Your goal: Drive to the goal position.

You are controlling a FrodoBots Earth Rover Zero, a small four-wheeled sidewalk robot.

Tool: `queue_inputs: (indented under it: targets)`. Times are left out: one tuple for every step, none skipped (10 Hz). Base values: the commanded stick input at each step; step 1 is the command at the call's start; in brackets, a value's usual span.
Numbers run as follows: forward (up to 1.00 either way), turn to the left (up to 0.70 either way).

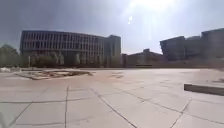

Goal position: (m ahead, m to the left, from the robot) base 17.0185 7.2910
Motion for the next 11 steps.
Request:
queue_inputs:
  targets:
    - [0.7, 0.01]
    - [0.7, 0.01]
    - [0.7, 0.01]
    - [0.7, 0.01]
    - [0.7, 0.01]
    - [0.7, 0.01]
    - [0.7, 0.01]
    - [0.7, 0.01]
    - [0.7, 0.01]
    - [0.7, 0.01]
    - [0.7, 0.01]
